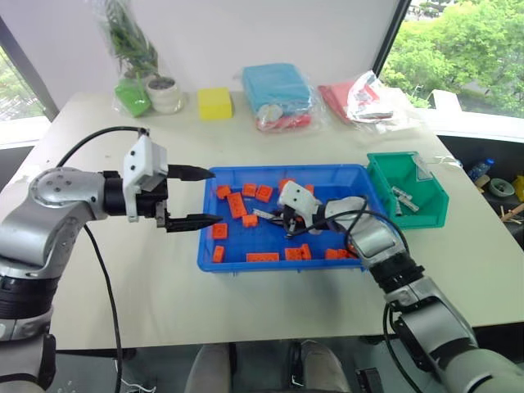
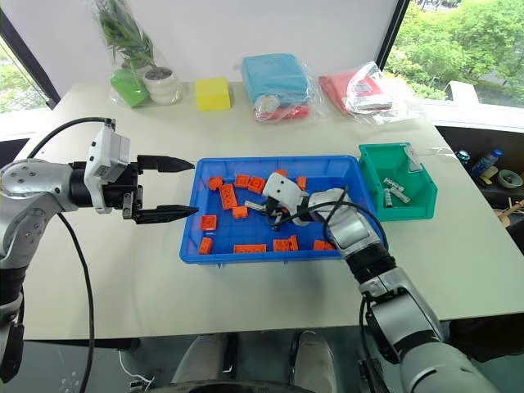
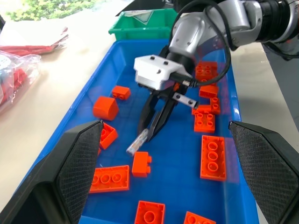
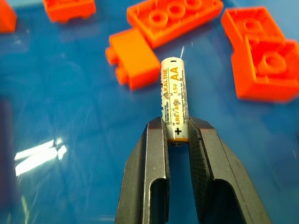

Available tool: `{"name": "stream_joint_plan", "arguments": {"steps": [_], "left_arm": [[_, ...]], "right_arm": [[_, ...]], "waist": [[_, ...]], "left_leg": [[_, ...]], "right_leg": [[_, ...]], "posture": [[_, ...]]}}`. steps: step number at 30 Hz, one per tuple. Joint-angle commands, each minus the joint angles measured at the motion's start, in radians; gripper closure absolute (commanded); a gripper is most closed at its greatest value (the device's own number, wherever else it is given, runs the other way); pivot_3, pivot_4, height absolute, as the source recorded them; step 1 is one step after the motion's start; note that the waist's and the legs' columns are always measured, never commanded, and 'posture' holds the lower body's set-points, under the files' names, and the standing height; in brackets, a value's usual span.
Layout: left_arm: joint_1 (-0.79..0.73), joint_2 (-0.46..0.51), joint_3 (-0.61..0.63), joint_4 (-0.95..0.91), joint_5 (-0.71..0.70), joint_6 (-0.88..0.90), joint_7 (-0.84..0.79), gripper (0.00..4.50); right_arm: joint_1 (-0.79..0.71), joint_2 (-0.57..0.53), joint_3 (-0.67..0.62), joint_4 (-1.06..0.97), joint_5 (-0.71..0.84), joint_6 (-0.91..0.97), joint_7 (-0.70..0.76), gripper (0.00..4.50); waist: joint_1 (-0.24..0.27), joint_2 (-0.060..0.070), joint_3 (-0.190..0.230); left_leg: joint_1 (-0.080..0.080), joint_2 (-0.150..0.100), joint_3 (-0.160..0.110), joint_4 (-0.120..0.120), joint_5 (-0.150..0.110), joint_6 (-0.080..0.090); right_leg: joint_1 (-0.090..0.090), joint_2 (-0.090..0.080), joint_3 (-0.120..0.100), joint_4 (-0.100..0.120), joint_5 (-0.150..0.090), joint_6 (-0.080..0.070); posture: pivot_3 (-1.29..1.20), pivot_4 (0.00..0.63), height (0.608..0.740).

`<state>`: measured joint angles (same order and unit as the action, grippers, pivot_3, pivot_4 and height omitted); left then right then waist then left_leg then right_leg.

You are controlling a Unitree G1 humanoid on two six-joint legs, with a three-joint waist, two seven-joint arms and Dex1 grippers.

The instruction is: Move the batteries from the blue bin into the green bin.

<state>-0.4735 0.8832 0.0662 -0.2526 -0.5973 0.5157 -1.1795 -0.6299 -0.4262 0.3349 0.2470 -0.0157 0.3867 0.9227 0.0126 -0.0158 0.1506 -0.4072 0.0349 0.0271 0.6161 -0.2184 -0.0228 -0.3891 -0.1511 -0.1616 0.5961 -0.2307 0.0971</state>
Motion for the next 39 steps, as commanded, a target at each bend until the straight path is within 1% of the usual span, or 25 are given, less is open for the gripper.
{"name": "stream_joint_plan", "arguments": {"steps": [1,3,5,8,10,13,17,19,20,23,26,30,32,33,37,39], "left_arm": [[0.000,0.009,0.025,-0.020,-0.002,-0.017,-0.006,0.00],[0.003,0.007,0.021,-0.021,-0.003,-0.019,-0.010,0.00],[0.006,0.004,0.018,-0.021,-0.002,-0.022,-0.013,0.00],[0.010,-0.003,0.012,-0.017,0.001,-0.027,-0.018,0.00],[0.014,-0.007,0.007,-0.015,0.002,-0.031,-0.024,0.00],[0.013,-0.017,-0.005,-0.008,0.005,-0.040,-0.031,0.00],[-0.014,-0.036,-0.026,0.015,0.016,-0.052,-0.038,0.00],[-0.036,-0.047,-0.037,0.029,0.022,-0.054,-0.042,0.00],[-0.045,-0.052,-0.041,0.035,0.025,-0.055,-0.044,0.00],[-0.055,-0.056,-0.044,0.044,0.028,-0.057,-0.051,0.00],[-0.053,-0.052,-0.037,0.046,0.023,-0.052,-0.055,0.00],[-0.041,-0.046,-0.011,0.035,-0.004,-0.025,-0.048,0.00],[-0.035,-0.036,0.006,0.035,-0.014,-0.013,-0.049,0.00],[-0.033,-0.032,0.012,0.036,-0.016,-0.010,-0.051,0.00],[-0.035,-0.015,0.027,0.037,-0.027,0.005,-0.054,0.00],[-0.045,-0.007,0.037,0.034,-0.041,0.026,-0.052,0.00]], "right_arm": [[0.032,-0.073,-0.066,-0.133,0.031,0.071,0.020,4.43],[0.051,-0.130,-0.130,-0.200,0.060,0.123,0.022,4.43],[0.050,-0.183,-0.227,-0.232,0.101,0.190,0.004,4.43],[0.018,-0.259,-0.390,-0.204,0.156,0.278,-0.046,4.43],[0.000,-0.325,-0.473,-0.146,0.170,0.310,-0.077,4.43],[0.011,-0.420,-0.517,-0.055,0.147,0.271,-0.099,4.43],[0.035,-0.458,-0.510,-0.005,0.153,0.266,-0.095,4.43],[0.041,-0.460,-0.487,0.020,0.133,0.243,-0.109,3.40],[0.039,-0.462,-0.473,0.040,0.113,0.210,-0.123,3.08],[0.027,-0.471,-0.462,0.076,0.102,0.157,-0.134,1.65],[0.026,-0.484,-0.487,0.069,0.141,0.125,-0.090,1.65],[0.113,-0.561,-0.500,-0.045,0.229,0.058,0.117,1.65],[0.188,-0.606,-0.547,-0.134,0.332,0.034,0.279,1.65],[0.211,-0.619,-0.563,-0.162,0.365,0.027,0.325,1.65],[0.188,-0.604,-0.568,-0.122,0.390,-0.024,0.348,1.65],[0.187,-0.622,-0.569,-0.116,0.430,-0.012,0.417,1.65]], "waist": [[0.000,0.000,0.000],[0.001,0.001,0.000],[0.001,0.001,0.001],[0.002,0.001,0.001],[0.002,0.001,0.001],[0.001,0.000,0.000],[-0.004,0.001,0.000],[-0.005,0.001,0.001],[-0.006,0.001,0.001],[-0.005,0.002,0.001],[-0.003,0.002,0.001],[0.003,0.003,0.002],[0.002,0.003,0.002],[0.001,0.002,0.002],[-0.005,0.002,0.002],[-0.003,0.002,0.002]], "left_leg": [[0.000,0.000,0.000,0.000,0.000,0.000],[-0.001,0.000,0.000,0.000,0.000,0.000],[-0.001,0.000,0.000,0.000,0.000,0.000],[-0.001,0.000,0.000,0.000,0.000,0.000],[-0.001,0.000,0.000,0.000,0.000,0.000],[-0.001,0.000,0.000,-0.001,0.000,0.000],[-0.001,0.000,0.001,-0.001,0.000,0.000],[-0.001,0.000,0.001,-0.001,0.000,0.000],[-0.001,0.000,0.001,-0.001,0.000,0.000],[-0.001,0.000,0.002,-0.001,0.000,0.000],[-0.001,0.000,0.001,-0.001,0.000,0.000],[-0.001,0.000,0.001,0.000,0.000,0.000],[-0.001,0.000,0.001,-0.001,0.000,0.000],[-0.001,0.000,0.001,-0.001,0.000,0.000],[0.000,0.001,0.001,0.000,0.000,0.000],[0.000,0.001,0.001,0.000,0.000,0.000]], "right_leg": [[0.000,0.000,0.000,0.000,0.000,0.000],[0.000,0.000,0.000,0.000,0.000,0.000],[0.000,0.000,0.000,0.000,0.000,0.000],[0.000,0.000,0.000,-0.001,0.000,0.000],[0.000,0.000,0.000,-0.001,0.000,0.000],[0.000,0.000,0.000,-0.002,0.000,0.000],[-0.001,0.000,0.000,-0.002,0.000,0.000],[-0.001,0.000,0.000,-0.001,0.000,0.000],[-0.001,0.000,0.000,-0.001,0.000,0.000],[-0.001,0.000,0.000,-0.001,0.000,0.000],[-0.001,-0.001,0.000,-0.001,0.000,0.000],[0.000,-0.001,0.000,-0.002,0.000,0.000],[0.000,-0.001,0.000,-0.002,0.000,0.000],[0.001,0.000,0.000,-0.002,0.000,0.001],[0.001,0.000,0.000,-0.002,0.000,0.001],[0.001,0.000,0.000,-0.002,0.000,0.000]], "posture": [[0.00,0.150,0.704],[0.00,0.150,0.704],[0.00,0.150,0.704],[0.00,0.150,0.704],[0.00,0.150,0.704],[0.00,0.150,0.704],[0.00,0.150,0.704],[0.00,0.150,0.704],[0.00,0.150,0.704],[0.00,0.150,0.704],[0.00,0.150,0.704],[0.00,0.150,0.704],[0.00,0.150,0.704],[0.00,0.150,0.704],[0.00,0.150,0.704],[0.00,0.150,0.704]]}}
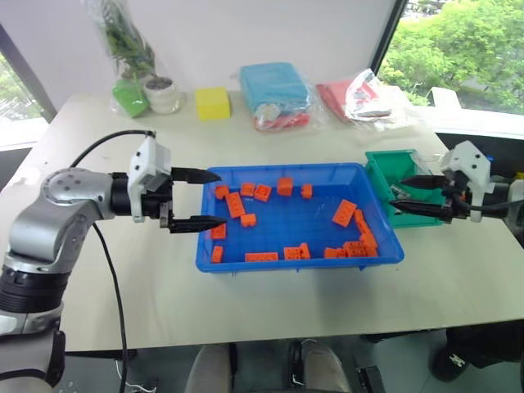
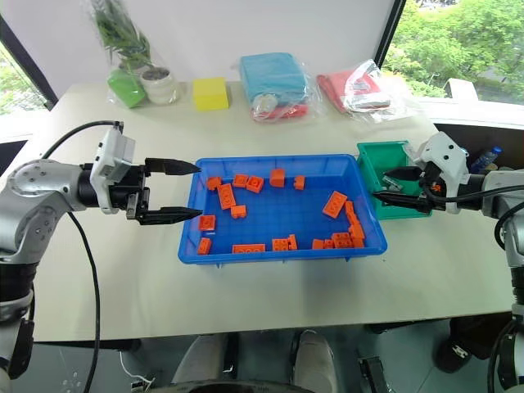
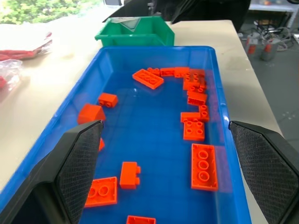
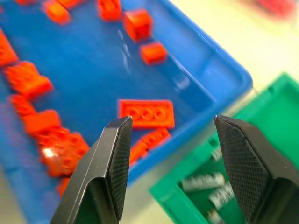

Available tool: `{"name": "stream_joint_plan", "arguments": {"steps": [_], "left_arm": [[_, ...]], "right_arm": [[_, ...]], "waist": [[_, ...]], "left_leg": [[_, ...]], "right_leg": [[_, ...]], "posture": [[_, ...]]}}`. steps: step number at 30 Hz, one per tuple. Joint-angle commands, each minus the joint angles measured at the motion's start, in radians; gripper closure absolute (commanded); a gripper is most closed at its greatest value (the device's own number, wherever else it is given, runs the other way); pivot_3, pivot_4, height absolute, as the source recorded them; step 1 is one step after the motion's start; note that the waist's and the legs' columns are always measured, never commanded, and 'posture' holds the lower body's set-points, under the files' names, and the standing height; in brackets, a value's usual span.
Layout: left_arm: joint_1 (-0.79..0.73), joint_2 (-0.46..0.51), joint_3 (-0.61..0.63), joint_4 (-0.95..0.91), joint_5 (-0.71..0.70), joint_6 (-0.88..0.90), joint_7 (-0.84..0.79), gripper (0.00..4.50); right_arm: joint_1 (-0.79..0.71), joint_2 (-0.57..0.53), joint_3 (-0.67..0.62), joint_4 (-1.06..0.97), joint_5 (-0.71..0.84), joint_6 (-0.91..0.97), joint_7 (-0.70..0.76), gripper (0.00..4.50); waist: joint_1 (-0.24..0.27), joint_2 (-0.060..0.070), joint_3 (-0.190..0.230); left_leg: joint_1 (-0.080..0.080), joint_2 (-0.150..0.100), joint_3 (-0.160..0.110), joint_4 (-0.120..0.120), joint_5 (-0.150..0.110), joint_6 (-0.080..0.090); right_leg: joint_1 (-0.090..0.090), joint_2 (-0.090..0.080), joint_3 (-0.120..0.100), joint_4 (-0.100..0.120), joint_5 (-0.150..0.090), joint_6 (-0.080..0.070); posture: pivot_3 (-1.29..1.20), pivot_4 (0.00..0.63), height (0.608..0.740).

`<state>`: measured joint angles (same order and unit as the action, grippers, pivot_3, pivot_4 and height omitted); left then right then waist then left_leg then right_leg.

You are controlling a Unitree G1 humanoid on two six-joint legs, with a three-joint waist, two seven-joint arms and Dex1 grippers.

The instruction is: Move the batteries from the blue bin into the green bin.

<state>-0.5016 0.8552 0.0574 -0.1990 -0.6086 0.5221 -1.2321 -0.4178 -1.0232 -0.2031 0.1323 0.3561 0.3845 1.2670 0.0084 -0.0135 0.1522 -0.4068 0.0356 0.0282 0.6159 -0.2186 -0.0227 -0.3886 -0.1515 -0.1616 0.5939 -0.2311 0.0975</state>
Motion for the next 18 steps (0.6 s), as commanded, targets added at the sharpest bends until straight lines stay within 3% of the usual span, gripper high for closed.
{"name": "stream_joint_plan", "arguments": {"steps": [1,18], "left_arm": [[-0.019,0.027,0.050,-0.023,-0.036,0.030,0.001,0.00],[0.019,0.065,0.115,-0.065,-0.062,0.061,0.025,0.00]], "right_arm": [[-0.034,-0.033,-0.032,0.000,0.078,0.011,0.095,1.65],[-0.029,-0.045,-0.040,-0.016,0.132,0.085,0.150,1.65]], "waist": [[0.002,0.000,0.000],[0.005,0.000,0.000]], "left_leg": [[0.000,0.000,0.000,0.000,0.000,0.000],[-0.001,0.000,0.000,0.000,0.000,0.000]], "right_leg": [[0.000,0.000,0.000,0.000,0.000,0.000],[0.000,0.000,0.000,0.000,0.000,0.000]], "posture": [[0.00,0.150,0.704],[0.00,0.150,0.704]]}}
